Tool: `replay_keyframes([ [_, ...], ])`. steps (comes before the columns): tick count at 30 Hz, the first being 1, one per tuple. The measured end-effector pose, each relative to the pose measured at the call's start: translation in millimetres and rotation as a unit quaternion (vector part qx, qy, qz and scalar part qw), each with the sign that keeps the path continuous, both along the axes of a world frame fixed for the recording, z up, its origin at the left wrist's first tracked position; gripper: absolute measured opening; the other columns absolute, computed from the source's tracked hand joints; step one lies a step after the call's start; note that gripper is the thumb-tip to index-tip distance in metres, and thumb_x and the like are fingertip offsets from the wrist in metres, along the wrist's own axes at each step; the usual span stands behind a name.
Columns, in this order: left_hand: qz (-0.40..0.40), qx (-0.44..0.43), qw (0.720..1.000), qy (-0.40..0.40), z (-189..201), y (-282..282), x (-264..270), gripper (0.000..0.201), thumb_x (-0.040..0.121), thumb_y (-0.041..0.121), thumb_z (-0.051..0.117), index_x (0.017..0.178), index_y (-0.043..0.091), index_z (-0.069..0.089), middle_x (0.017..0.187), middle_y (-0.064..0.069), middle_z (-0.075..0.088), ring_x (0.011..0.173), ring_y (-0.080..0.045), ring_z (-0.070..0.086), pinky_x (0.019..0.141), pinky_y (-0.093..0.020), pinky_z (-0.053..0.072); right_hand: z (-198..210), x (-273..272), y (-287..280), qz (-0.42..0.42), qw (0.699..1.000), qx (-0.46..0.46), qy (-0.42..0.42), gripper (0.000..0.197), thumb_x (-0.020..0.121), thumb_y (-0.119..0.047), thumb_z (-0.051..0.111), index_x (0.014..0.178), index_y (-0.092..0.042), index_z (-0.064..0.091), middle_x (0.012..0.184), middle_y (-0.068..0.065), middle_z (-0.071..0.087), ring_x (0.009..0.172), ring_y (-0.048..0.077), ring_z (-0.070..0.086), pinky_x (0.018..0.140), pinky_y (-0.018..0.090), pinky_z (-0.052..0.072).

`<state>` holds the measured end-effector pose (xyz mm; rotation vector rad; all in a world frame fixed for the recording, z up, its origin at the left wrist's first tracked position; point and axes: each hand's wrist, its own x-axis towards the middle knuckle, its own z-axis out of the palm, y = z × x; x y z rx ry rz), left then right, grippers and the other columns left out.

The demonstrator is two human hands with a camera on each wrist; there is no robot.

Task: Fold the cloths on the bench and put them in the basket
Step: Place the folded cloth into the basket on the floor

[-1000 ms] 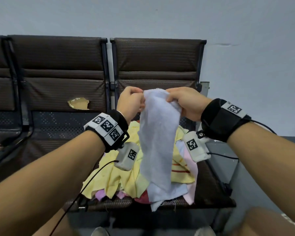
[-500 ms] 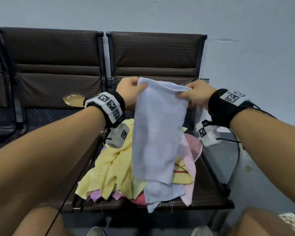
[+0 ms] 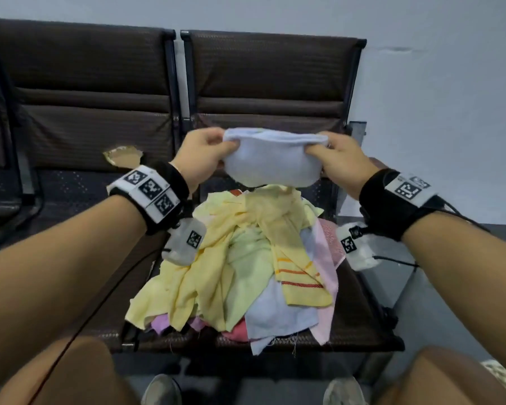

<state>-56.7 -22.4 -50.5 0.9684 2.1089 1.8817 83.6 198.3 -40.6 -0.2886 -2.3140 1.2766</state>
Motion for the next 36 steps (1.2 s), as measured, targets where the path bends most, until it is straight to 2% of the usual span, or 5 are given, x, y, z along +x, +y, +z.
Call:
replay_keyframes([
  [6, -0.157, -0.251, 0.945, -0.140, -103.6, -41.2, 31.7, 0.010, 0.096, 0.011, 0.063, 0.093, 0.002, 0.061, 0.082, -0.015, 0.066, 0.072, -0.022, 0.065, 0.068, -0.031, 0.058, -100.5, 44.4, -17.2, 0.104, 0.939, -0.097, -0.312, 0.025, 0.099, -0.007, 0.053, 0.116, 0.008, 0.063, 0.101, 0.025, 0.064, 0.088, 0.026, 0.063, 0.088, 0.044, 0.056],
  [10, -0.268, -0.363, 0.872, -0.189, -122.0, -50.6, 40.6, 0.025, 0.095, 0.016, 0.065, 0.111, -0.005, 0.063, 0.101, -0.022, 0.072, 0.087, -0.028, 0.069, 0.084, -0.042, 0.060, -133.7, 58.5, -22.3, 0.146, 0.882, -0.156, -0.420, 0.013, 0.098, -0.010, 0.057, 0.099, -0.003, 0.068, 0.070, 0.005, 0.063, 0.053, 0.010, 0.060, 0.049, 0.022, 0.052],
  [23, 0.088, -0.163, 0.973, -0.140, -170.5, 17.4, -11.0, 0.014, 0.095, 0.022, 0.063, 0.095, 0.011, 0.070, 0.098, -0.015, 0.074, 0.092, -0.034, 0.070, 0.079, -0.045, 0.061, -163.8, -14.9, 11.2, -0.057, 0.969, -0.103, -0.217, 0.028, 0.092, -0.015, 0.064, 0.102, 0.011, 0.066, 0.104, 0.032, 0.067, 0.088, 0.032, 0.067, 0.087, 0.048, 0.059],
  [28, 0.186, -0.181, 0.964, -0.056, -175.8, 22.0, -13.6, 0.020, 0.088, 0.030, 0.065, 0.105, 0.022, 0.064, 0.081, 0.006, 0.065, 0.067, -0.013, 0.062, 0.056, -0.025, 0.047, -174.2, -15.7, 3.1, -0.069, 0.967, 0.107, -0.221, 0.043, 0.095, -0.037, 0.062, 0.133, -0.017, 0.055, 0.121, 0.002, 0.059, 0.109, 0.020, 0.058, 0.097, 0.037, 0.048],
  [36, -0.152, -0.350, 0.907, 0.179, -196.1, -24.6, 32.4, 0.059, 0.075, 0.037, 0.084, 0.128, 0.023, 0.060, 0.130, 0.004, 0.059, 0.118, -0.014, 0.054, 0.105, -0.034, 0.043, -174.2, 27.8, -17.9, 0.163, 0.922, 0.281, -0.212, 0.033, 0.088, -0.039, 0.072, 0.113, -0.019, 0.072, 0.113, -0.002, 0.071, 0.101, 0.011, 0.065, 0.090, 0.028, 0.050],
])
